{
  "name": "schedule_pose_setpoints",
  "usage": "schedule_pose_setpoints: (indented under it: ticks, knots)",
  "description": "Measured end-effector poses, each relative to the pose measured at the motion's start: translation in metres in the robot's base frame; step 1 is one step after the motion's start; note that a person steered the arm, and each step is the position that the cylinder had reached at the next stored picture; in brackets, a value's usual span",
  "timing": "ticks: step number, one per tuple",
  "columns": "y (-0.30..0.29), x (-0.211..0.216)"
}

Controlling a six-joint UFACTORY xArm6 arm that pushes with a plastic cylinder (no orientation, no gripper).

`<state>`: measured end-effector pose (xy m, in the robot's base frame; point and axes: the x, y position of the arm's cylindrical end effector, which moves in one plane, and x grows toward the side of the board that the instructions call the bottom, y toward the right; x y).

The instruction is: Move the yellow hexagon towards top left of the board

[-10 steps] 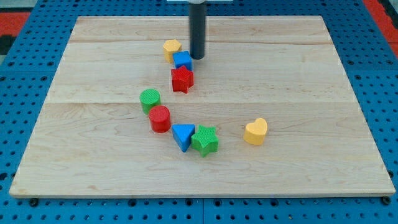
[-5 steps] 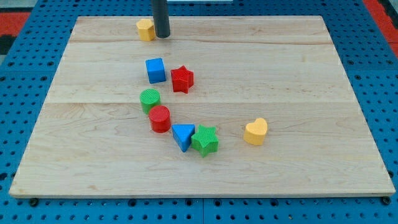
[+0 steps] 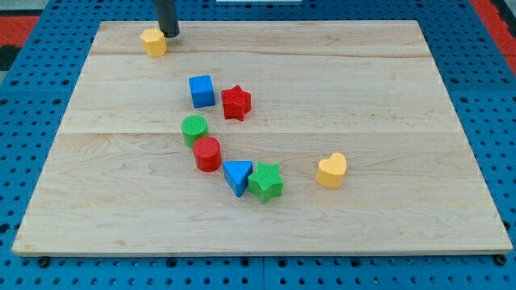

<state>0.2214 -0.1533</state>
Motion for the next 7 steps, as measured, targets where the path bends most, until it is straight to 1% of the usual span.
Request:
schedule_pose_setpoints:
  ticks: [7]
  knots:
    - [-0.0083,0.0]
